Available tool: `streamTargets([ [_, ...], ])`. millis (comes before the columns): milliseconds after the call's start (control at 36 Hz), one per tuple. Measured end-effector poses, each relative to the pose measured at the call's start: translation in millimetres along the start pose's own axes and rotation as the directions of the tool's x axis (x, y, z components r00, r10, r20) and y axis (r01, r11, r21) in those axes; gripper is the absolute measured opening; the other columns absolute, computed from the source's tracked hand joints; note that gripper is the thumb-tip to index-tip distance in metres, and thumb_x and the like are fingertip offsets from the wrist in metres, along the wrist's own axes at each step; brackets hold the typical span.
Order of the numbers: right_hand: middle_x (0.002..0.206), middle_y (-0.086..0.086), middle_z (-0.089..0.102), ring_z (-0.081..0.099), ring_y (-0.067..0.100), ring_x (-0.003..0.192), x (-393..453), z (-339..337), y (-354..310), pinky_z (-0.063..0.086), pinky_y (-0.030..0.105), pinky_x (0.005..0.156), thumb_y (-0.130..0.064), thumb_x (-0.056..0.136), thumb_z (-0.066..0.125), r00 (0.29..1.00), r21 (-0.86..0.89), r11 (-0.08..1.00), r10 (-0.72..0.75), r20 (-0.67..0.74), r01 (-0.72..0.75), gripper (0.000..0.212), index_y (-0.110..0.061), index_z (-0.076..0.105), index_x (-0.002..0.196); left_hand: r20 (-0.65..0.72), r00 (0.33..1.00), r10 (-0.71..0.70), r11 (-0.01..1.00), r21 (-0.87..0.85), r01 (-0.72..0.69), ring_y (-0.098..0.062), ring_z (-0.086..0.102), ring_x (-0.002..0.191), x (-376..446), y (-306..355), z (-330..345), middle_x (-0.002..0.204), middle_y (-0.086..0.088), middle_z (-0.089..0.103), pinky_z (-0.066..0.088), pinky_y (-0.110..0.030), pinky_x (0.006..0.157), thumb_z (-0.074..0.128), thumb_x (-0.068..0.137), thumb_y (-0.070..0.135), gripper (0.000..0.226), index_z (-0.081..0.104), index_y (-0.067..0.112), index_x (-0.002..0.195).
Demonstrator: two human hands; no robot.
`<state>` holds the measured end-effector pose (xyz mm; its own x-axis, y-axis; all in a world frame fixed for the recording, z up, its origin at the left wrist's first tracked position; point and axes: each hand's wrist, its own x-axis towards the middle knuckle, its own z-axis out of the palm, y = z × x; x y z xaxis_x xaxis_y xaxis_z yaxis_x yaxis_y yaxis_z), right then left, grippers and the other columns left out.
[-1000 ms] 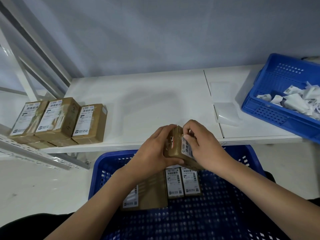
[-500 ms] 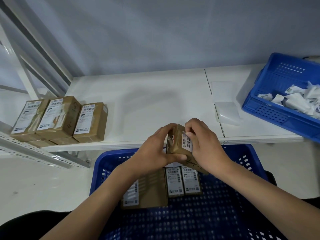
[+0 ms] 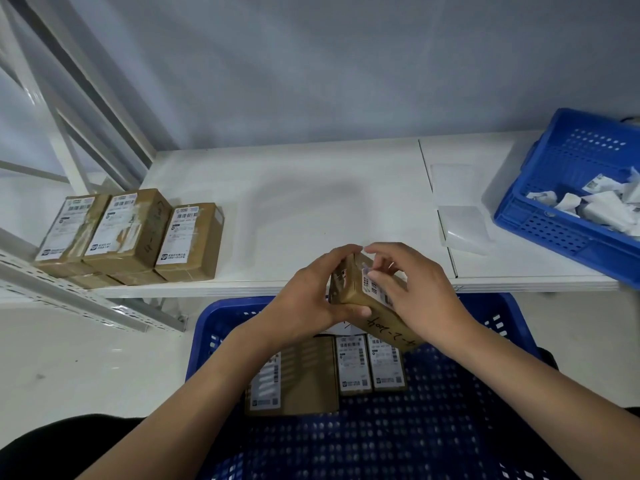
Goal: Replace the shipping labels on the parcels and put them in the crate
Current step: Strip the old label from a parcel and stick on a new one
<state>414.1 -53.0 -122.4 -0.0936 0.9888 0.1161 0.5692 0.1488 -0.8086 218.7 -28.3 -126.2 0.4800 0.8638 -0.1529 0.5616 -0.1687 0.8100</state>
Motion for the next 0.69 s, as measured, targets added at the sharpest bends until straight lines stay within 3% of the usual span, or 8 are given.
streamTargets([
  [139,0.091,-0.009,0.067,0.06,0.003,0.092,2,-1,2,0.048,0.015,0.08,-0.012,0.09,0.073,0.995,-0.008,0.999,-0.033,-0.092,0.033,0.009,-0.017,0.078,0.095,-0.008,0.999,0.039,0.999,0.022,-0.039,-0.004,0.056,0.119,0,2,0,0.127,0.019,0.061,0.049,-0.021,0.099,0.086,0.079,0.038,0.071,0.047,0.041,0.138],
  [361,0.091,-0.011,0.064,0.06,0.004,0.089,1,-4,-5,0.048,0.014,0.078,-0.014,0.094,0.068,0.997,-0.01,1.0,-0.01,-0.082,0.01,0.005,-0.016,0.072,0.091,-0.009,0.998,0.061,0.997,0.05,-0.061,0.001,0.055,0.118,-2,6,-3,0.125,0.02,0.062,0.042,-0.004,0.094,0.084,0.079,0.045,0.064,0.048,0.047,0.133],
  [528,0.092,-0.01,0.061,0.058,0.003,0.091,2,-6,-10,0.043,0.008,0.074,-0.007,0.095,0.064,0.994,-0.022,1.0,-0.016,-0.108,0.014,0.01,-0.014,0.068,0.091,-0.014,0.997,0.075,0.997,-0.023,-0.075,-0.008,0.057,0.122,-2,10,-4,0.129,0.016,0.062,0.049,-0.031,0.105,0.083,0.081,0.045,0.06,0.05,0.043,0.131],
  [694,0.096,-0.008,0.056,0.056,0.0,0.093,2,-9,-11,0.043,0.007,0.076,-0.007,0.097,0.06,0.992,-0.065,0.997,-0.038,-0.118,0.03,0.008,-0.014,0.063,0.094,-0.014,0.998,0.063,0.995,-0.08,-0.064,-0.008,0.057,0.124,-2,15,-6,0.125,0.02,0.065,0.045,-0.043,0.111,0.084,0.081,0.04,0.06,0.051,0.04,0.13],
])
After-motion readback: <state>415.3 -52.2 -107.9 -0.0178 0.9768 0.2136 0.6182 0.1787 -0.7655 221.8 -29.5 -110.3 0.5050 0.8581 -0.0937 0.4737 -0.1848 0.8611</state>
